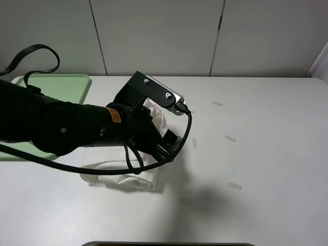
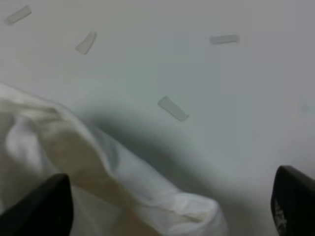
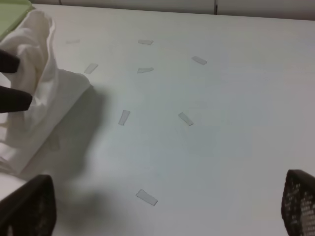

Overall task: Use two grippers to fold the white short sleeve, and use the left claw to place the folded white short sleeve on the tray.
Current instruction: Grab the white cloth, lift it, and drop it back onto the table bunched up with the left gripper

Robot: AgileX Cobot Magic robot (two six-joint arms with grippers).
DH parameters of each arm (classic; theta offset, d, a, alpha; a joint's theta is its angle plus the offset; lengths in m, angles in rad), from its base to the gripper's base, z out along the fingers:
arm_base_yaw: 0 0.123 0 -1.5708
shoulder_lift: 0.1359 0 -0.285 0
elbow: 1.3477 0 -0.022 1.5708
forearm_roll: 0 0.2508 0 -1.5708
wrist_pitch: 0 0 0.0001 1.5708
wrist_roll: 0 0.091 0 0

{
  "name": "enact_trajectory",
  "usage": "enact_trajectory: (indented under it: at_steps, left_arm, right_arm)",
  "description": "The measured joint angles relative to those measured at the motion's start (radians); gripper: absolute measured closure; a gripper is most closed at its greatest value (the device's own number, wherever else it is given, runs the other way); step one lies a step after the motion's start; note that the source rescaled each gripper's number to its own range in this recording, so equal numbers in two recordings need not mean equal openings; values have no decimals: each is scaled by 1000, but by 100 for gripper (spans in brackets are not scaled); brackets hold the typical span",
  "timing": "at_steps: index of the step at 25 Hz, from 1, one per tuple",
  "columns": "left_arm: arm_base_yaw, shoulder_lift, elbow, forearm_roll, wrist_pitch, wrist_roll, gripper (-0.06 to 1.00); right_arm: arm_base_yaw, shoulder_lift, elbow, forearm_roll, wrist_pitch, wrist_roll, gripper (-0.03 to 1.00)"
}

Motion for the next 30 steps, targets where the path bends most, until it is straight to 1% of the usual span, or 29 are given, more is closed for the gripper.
enact_trajectory:
  at_steps: [4,7,9,11,12,14,16,17,20,23,27,30]
  left_arm:
    - [-1,0,0,4,-6,-10,14]
    - [2,-5,0,-29,-80,-17,15]
    - [14,-29,0,-34,-124,-17,15]
    - [45,-64,0,-37,-152,-17,15]
    - [45,-64,0,-37,-152,-17,15]
    - [91,-106,0,-37,-163,-17,15]
    - [154,-127,0,-38,-163,-17,15]
    - [219,-132,0,-43,-149,-17,15]
    - [295,-125,0,-45,-132,-17,15]
    - [350,-90,0,-45,-138,-17,15]
    - [363,17,0,-45,-178,-28,15]
    - [337,107,-2,-38,-244,-91,15]
  right_arm:
    - [0,0,0,0,0,0,-3]
    - [0,0,0,0,0,0,-3]
    - [0,0,0,0,0,0,-3]
    - [0,0,0,0,0,0,-3]
    - [0,0,0,0,0,0,-3]
    - [0,0,0,0,0,0,-3]
    - [0,0,0,0,0,0,-3]
    - [0,0,0,0,0,0,-3]
    - [0,0,0,0,0,0,-3]
    - [0,0,0,0,0,0,-3]
    - [0,0,0,0,0,0,-3]
    - [0,0,0,0,0,0,-3]
